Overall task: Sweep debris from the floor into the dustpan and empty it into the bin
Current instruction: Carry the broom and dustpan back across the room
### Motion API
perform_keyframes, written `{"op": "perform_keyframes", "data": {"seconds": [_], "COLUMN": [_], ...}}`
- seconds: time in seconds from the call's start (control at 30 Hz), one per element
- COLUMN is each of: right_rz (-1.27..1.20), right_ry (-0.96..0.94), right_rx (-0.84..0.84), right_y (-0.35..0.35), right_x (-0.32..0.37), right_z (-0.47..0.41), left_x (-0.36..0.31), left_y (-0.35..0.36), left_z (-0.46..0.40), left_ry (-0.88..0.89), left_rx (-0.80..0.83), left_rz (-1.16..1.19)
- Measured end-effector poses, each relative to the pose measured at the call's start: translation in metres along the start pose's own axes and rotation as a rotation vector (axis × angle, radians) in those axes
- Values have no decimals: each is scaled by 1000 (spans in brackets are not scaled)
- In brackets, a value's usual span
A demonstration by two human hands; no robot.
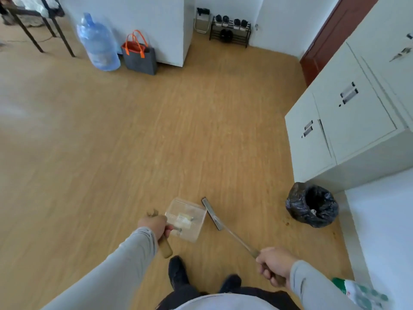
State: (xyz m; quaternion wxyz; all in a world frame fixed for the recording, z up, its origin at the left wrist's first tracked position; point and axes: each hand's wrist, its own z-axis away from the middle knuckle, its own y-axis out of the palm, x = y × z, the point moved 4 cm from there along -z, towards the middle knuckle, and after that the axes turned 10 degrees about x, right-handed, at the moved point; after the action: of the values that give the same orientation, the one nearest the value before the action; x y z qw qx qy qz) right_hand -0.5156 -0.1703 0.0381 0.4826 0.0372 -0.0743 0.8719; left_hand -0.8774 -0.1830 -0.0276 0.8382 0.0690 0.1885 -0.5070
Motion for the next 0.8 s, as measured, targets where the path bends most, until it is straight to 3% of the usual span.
{"op": "perform_keyframes", "data": {"seconds": [0.23,0.4,0.47,0.53,0.63,0.8], "right_rz": [66,112,120,135,175,198], "right_ry": [23,-52,-82,-91,-87,-97], "right_rx": [22,24,28,20,8,8], "right_y": [12,6,3,-1,-7,-17], "right_x": [41,62,70,78,80,83], "right_z": [-33,-36,-33,-32,-31,-19], "left_x": [21,16,13,7,-3,-12], "left_y": [8,25,33,43,37,11], "left_z": [-51,-62,-63,-67,-71,-70], "left_ry": [-53,-74,-28,43,-37,-74], "left_rx": [11,-8,-26,24,68,42], "left_rz": [145,94,-65,-371,-698,-896]}}
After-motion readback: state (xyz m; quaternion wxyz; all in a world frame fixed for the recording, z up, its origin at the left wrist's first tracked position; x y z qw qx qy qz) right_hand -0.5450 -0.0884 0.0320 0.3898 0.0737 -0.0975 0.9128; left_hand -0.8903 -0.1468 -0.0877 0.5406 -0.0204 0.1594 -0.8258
